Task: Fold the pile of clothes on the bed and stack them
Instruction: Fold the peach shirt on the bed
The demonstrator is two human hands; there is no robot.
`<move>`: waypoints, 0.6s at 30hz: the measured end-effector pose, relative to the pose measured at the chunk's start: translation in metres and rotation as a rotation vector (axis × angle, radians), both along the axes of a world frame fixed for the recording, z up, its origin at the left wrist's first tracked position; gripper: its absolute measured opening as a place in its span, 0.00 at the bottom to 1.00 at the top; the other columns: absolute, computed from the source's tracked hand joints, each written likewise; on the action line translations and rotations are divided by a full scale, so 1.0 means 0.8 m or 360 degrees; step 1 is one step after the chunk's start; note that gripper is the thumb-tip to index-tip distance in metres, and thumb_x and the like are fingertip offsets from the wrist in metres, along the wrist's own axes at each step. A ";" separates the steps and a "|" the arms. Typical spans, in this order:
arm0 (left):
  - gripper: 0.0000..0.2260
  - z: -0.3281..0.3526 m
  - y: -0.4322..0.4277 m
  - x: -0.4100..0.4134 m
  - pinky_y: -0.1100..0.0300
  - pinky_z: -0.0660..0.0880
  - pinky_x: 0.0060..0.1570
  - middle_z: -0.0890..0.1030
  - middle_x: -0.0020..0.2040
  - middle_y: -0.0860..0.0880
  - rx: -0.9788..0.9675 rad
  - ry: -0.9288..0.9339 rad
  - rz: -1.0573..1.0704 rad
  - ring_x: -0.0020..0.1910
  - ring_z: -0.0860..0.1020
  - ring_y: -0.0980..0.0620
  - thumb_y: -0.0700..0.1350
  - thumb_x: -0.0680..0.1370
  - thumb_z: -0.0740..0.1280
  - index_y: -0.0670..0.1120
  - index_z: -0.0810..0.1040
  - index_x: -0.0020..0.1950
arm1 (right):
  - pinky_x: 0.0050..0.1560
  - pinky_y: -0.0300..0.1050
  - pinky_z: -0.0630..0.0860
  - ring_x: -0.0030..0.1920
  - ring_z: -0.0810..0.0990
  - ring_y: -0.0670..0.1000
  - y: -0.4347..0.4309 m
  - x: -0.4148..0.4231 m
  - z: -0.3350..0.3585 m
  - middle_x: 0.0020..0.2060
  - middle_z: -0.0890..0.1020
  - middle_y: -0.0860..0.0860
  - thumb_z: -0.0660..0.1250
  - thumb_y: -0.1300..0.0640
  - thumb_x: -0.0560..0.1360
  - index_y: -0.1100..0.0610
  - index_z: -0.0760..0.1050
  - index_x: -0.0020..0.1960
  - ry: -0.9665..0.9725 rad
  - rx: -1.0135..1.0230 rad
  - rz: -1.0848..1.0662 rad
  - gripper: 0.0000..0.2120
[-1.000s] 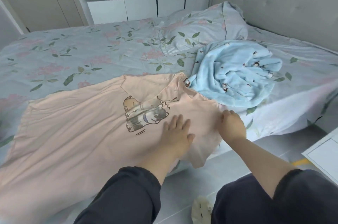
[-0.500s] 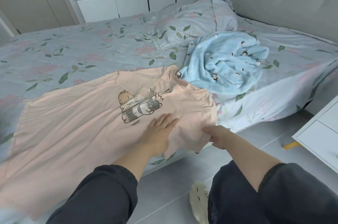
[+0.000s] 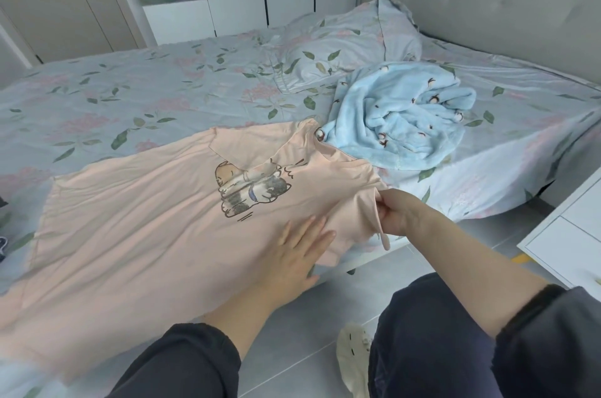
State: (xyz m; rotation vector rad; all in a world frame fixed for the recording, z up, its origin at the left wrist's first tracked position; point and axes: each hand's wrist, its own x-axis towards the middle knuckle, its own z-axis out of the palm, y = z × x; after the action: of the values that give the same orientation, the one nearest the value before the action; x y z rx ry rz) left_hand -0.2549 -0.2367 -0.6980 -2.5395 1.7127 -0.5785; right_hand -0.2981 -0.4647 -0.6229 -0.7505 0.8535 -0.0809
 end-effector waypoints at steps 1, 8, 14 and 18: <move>0.44 -0.001 -0.003 -0.003 0.42 0.69 0.64 0.70 0.72 0.45 -0.0061 0.0014 0.0034 0.70 0.70 0.45 0.54 0.59 0.79 0.48 0.68 0.72 | 0.39 0.37 0.72 0.28 0.70 0.46 0.002 0.001 0.002 0.25 0.71 0.51 0.57 0.70 0.78 0.59 0.69 0.36 -0.0013 0.0026 -0.0029 0.14; 0.53 -0.008 -0.002 0.005 0.39 0.51 0.71 0.45 0.79 0.45 0.0214 -0.0079 0.0209 0.77 0.52 0.41 0.45 0.64 0.76 0.51 0.44 0.78 | 0.21 0.41 0.76 0.20 0.77 0.49 0.012 -0.005 0.019 0.29 0.77 0.55 0.52 0.72 0.79 0.65 0.73 0.44 -0.0100 0.0225 -0.0260 0.12; 0.22 0.006 -0.014 0.012 0.55 0.77 0.48 0.79 0.56 0.43 -0.0423 0.0271 0.0092 0.50 0.80 0.42 0.38 0.55 0.78 0.44 0.81 0.48 | 0.26 0.43 0.79 0.22 0.79 0.51 0.020 0.003 0.033 0.29 0.79 0.57 0.54 0.69 0.80 0.65 0.74 0.47 -0.0164 0.0214 -0.0229 0.10; 0.13 0.017 -0.014 0.037 0.57 0.61 0.32 0.67 0.32 0.49 -0.1091 0.1485 0.0590 0.30 0.64 0.53 0.38 0.75 0.66 0.42 0.67 0.33 | 0.32 0.50 0.81 0.29 0.82 0.56 0.016 0.015 0.041 0.39 0.79 0.60 0.52 0.64 0.82 0.67 0.71 0.52 -0.0269 0.0123 -0.0152 0.10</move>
State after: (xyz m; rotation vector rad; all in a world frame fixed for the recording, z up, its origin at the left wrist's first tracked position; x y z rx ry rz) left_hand -0.2252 -0.2477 -0.6845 -3.9246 1.1768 0.1380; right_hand -0.2861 -0.4522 -0.5898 -0.6211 0.7267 -0.1928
